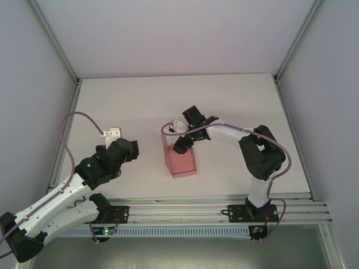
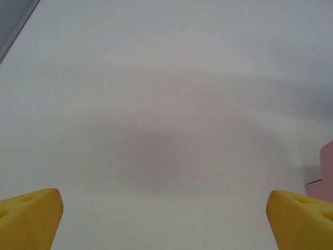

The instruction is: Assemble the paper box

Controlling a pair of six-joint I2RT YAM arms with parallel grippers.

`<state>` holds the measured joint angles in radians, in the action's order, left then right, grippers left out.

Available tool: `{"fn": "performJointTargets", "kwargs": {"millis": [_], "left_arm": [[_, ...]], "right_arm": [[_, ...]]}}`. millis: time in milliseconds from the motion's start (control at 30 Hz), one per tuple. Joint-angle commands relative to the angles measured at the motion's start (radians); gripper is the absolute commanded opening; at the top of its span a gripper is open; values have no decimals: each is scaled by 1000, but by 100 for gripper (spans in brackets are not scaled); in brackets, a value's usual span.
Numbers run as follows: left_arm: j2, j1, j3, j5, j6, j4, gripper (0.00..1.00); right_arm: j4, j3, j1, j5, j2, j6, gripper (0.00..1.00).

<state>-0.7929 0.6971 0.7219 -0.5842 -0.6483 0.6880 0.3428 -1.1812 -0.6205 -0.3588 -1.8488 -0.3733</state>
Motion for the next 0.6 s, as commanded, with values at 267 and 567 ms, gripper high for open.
{"fn": "performJointTargets", "kwargs": {"millis": [267,567], "left_arm": [[-49,-17,4,-12,-30,-16,100],[-64,-18,1,-15,-39,-43,100]], "right_arm": [[-16,-23,-18,98,-45,95,39],[-94,46,-18,319,11,416,18]]}}
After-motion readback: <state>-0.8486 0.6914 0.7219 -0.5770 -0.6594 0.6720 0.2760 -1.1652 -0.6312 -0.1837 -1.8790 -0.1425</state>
